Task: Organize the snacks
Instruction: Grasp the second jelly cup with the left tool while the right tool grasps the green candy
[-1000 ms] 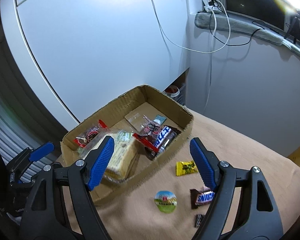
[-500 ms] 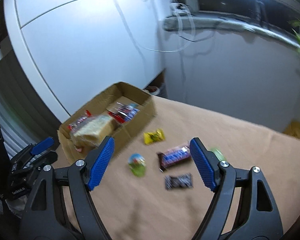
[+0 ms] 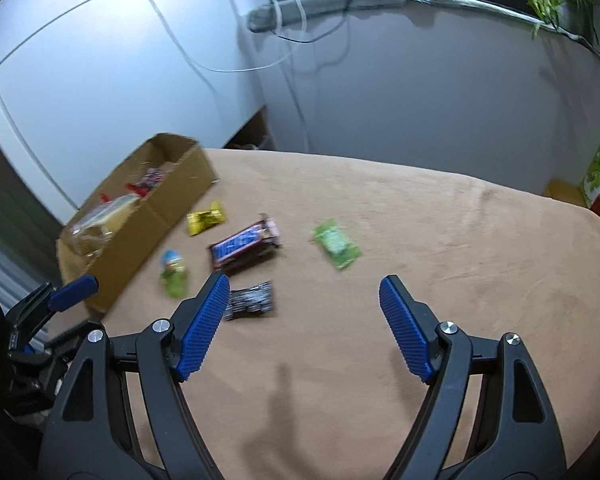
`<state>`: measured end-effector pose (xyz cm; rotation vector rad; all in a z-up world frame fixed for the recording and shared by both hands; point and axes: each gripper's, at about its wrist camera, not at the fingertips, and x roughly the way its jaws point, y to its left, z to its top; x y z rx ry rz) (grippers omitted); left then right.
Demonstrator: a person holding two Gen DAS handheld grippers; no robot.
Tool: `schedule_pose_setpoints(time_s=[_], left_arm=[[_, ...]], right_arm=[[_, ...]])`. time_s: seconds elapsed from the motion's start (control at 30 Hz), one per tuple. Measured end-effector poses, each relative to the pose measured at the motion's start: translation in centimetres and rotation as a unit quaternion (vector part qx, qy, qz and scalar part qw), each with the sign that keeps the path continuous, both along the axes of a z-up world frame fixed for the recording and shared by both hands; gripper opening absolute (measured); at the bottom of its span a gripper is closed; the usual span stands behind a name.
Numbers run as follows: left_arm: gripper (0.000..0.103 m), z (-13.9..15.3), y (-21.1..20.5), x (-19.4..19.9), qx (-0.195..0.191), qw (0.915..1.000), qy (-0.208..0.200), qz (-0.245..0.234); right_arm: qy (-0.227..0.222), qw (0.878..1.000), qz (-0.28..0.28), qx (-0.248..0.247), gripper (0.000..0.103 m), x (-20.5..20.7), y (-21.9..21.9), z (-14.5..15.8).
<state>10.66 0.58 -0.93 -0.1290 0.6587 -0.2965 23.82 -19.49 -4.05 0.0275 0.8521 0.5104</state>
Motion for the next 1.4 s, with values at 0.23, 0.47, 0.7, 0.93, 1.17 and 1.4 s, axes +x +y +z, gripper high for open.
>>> schedule_pose_setpoints(time_s=[0.23,0.47,0.7,0.93,1.17,1.4], left_arm=[[0.057,-3.0,-1.2,3.8,0.033,0.9989,0.03,0.01],[0.057,-3.9,-1.6,5.4,0.053,0.9974,0.041,0.029],[0.057,-4.8,-0.7,6.8,0.044,0.9957,0.066,0.047],[0.057,-5.8,0.3,7.7,0.029,0.9931,0.096,0.062],[0.048,-6.5,0.6,8.2,0.025,0.991,0.113,0.067],[0.024,-6.4,0.6,8.3,0.023,0.9916,0.107,0.068]], right_arm=[[0.017,1.0,0.014,-0.018,0.074,2.0,0.3,-1.7],[0.028,0.997,0.053,-0.054,0.06,4.3,2.1,-3.7],[0.026,0.993,0.062,-0.1,0.056,6.5,3.5,-5.2],[0.023,0.991,0.069,-0.111,0.05,7.8,4.1,-6.0],[0.009,0.989,0.076,-0.13,0.04,7.8,5.0,-6.0],[0.005,0.987,0.078,-0.137,0.024,7.1,5.0,-6.0]])
